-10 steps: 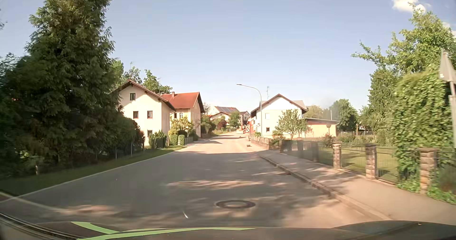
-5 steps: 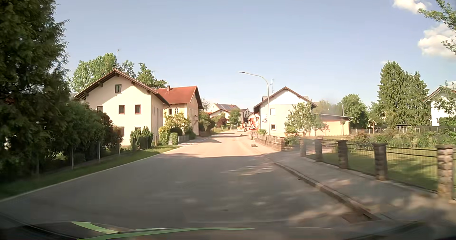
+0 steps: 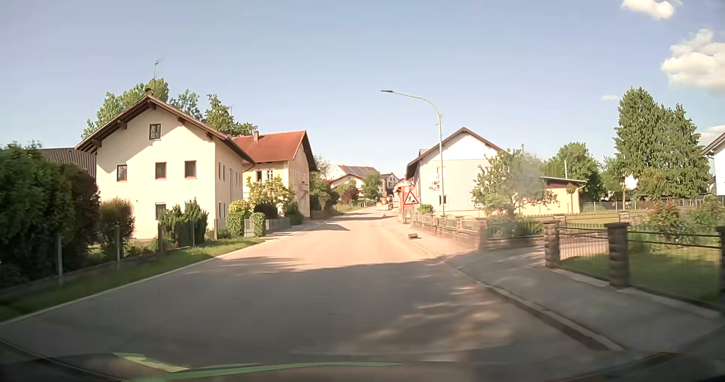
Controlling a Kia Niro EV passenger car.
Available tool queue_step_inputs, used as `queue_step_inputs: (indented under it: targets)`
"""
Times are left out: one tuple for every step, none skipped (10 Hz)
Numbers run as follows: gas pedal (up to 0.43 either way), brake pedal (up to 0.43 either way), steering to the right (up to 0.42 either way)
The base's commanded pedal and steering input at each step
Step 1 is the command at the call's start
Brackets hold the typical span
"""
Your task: Follow the waypoints while adhering to traffic rules and regulations
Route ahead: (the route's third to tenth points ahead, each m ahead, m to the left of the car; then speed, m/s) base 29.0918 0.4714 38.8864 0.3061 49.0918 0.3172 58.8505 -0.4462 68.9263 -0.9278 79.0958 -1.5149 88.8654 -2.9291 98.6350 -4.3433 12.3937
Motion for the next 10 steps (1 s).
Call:
queue_step_inputs:
  targets:
    - [0.059,0.0,0.0]
    - [0.059,0.0,0.001]
    - [0.059,0.0,0.001]
    - [0.059,0.0,0.001]
    - [0.059,0.0,0.001]
    - [0.059,0.0,0.001]
    - [0.059,0.0,0.001]
    - [0.059,0.0,0.001]
    - [0.059,0.0,0.001]
    - [0.059,0.0,0.001]
